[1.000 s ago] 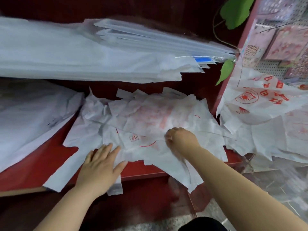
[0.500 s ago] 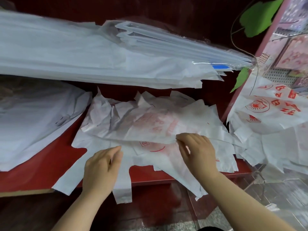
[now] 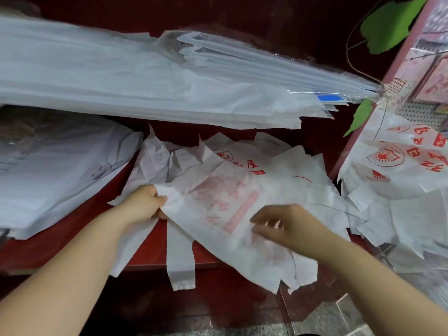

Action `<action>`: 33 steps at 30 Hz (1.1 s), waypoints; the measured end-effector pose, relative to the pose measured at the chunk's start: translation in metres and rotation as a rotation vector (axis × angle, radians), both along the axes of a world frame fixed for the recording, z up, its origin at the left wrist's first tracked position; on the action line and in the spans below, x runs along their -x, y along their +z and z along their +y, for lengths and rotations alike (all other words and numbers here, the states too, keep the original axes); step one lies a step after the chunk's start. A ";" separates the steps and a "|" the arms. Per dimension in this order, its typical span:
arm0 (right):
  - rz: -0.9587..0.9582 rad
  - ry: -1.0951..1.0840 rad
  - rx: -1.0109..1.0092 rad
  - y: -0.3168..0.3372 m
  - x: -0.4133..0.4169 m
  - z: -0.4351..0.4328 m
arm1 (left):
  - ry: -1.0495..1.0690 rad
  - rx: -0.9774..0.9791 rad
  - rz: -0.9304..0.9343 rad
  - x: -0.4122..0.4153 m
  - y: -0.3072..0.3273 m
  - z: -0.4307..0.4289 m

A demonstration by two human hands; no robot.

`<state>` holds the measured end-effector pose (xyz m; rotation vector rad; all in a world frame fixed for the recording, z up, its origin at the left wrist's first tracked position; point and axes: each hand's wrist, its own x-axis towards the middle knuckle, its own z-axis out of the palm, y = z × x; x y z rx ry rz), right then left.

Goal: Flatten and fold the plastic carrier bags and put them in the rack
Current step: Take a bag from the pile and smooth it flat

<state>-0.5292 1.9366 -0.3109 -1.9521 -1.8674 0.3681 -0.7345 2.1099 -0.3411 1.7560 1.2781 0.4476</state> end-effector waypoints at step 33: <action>0.873 -0.310 -0.213 -0.016 -0.055 0.093 | -0.059 -0.185 -0.420 0.010 0.029 0.035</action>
